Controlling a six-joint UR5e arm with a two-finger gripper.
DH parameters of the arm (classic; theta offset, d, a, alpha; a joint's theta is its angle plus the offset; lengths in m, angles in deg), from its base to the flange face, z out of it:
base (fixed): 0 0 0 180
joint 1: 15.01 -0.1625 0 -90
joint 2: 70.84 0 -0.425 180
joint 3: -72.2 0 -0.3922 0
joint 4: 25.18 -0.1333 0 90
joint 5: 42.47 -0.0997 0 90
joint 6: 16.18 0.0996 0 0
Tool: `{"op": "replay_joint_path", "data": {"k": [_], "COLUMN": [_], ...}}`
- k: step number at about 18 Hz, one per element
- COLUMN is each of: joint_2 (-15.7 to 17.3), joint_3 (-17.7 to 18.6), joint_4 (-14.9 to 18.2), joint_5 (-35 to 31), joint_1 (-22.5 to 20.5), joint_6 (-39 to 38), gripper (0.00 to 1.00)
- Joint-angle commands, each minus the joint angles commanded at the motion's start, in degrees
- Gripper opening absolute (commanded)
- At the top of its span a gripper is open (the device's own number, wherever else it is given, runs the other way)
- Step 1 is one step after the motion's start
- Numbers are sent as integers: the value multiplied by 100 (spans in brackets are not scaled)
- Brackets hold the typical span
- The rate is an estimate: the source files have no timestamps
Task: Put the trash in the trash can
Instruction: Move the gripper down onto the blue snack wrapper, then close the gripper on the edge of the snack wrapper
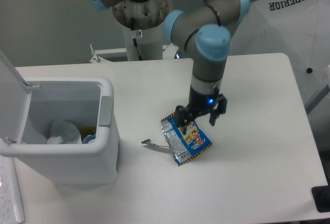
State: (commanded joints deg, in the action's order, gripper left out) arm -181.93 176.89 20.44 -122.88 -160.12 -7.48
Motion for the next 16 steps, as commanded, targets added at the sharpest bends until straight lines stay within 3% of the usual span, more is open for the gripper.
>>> {"op": "replay_joint_path", "data": {"k": [3,9,16], "joint_2": [-316,-633,-757], "joint_3": [-123,-246,-299], "joint_4": [-9,0,9], "joint_5": [-167,-474,-642], "joint_1": [211,440,581], "joint_6": [-237,-395,-527], "gripper": [100,100,100]}}
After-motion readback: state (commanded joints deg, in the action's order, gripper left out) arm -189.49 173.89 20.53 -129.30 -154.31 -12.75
